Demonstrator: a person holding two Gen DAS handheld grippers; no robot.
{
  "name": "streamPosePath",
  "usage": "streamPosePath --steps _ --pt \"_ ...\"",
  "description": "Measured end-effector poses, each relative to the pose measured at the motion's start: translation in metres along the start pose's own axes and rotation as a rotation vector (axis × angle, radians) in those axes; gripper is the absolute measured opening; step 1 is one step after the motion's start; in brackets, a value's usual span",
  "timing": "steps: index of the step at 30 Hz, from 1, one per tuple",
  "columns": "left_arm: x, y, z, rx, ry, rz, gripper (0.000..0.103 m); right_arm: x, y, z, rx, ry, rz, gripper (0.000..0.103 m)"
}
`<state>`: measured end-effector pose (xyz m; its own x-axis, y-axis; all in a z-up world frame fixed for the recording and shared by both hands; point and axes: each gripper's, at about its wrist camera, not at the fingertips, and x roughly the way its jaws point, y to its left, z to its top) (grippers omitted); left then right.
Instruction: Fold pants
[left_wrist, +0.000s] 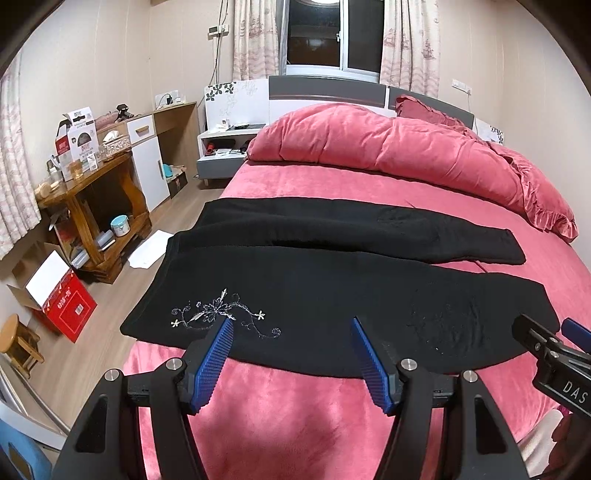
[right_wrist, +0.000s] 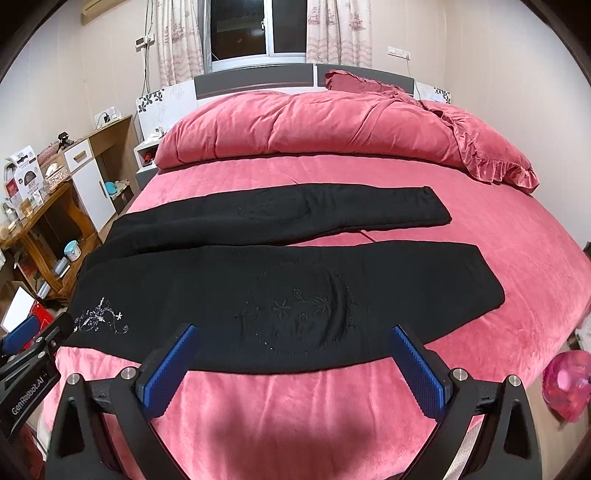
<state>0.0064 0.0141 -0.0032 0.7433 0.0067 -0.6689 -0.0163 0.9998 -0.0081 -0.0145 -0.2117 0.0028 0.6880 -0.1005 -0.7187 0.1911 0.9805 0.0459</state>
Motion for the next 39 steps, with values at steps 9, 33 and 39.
streamPosePath --steps 9,33,39 --pt "0.002 0.001 -0.001 -0.002 0.005 0.005 0.067 0.002 0.0 -0.001 0.0 0.006 0.005 0.103" --pt "0.033 0.019 -0.009 -0.049 0.116 -0.07 0.067 0.016 -0.007 -0.006 0.011 0.02 0.061 0.103" --pt "0.054 0.04 -0.018 -0.144 0.185 -0.09 0.067 0.026 -0.012 -0.01 0.003 0.026 0.05 0.103"
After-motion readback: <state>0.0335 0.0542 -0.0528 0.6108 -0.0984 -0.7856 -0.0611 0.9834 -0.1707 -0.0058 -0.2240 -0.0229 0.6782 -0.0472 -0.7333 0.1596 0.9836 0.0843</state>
